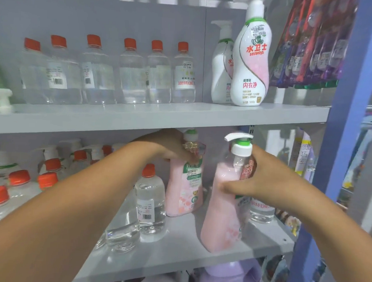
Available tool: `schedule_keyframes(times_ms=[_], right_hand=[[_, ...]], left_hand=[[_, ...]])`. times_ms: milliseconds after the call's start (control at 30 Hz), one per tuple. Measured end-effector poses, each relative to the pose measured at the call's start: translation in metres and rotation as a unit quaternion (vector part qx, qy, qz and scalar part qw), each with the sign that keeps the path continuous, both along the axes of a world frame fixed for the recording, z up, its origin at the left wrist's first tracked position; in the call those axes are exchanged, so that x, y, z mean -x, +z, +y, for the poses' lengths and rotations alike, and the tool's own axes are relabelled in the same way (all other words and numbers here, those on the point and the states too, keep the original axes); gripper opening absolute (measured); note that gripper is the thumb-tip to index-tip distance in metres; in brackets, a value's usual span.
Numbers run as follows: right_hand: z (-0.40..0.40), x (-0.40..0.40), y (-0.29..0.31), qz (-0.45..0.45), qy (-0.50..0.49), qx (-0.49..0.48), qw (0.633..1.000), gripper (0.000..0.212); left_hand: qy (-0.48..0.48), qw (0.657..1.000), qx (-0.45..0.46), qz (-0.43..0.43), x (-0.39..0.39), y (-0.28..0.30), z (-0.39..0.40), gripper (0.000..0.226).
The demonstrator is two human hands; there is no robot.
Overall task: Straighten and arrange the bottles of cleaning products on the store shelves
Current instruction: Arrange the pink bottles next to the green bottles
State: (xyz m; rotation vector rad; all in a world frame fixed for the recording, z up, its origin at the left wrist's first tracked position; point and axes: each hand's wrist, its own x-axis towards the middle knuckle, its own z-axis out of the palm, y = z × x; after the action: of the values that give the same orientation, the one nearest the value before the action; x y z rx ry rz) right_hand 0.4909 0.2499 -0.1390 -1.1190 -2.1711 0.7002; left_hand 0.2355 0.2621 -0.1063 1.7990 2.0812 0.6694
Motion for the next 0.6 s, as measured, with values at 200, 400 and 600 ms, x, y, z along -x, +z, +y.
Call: schedule_keyframes(times_ms=[200,400,600], right_hand=[[-0.008,-0.020,-0.045,0.176,-0.037,-0.061,0.982,0.076],[0.029,-0.026,-0.094,0.263,0.053,0.081,0.960,0.077],[0.033,-0.021,-0.123,0.288,0.097,0.199,0.932,0.052]], left_hand=[[0.011,1.000,0.009,0.014,-0.051,-0.008,-0.018,0.052],[0.072,0.952,-0.180,-0.238,-0.077,-0.092,-0.044,0.063],[0.149,0.893,-0.277,-0.323,-0.082,-0.119,-0.082,0.042]])
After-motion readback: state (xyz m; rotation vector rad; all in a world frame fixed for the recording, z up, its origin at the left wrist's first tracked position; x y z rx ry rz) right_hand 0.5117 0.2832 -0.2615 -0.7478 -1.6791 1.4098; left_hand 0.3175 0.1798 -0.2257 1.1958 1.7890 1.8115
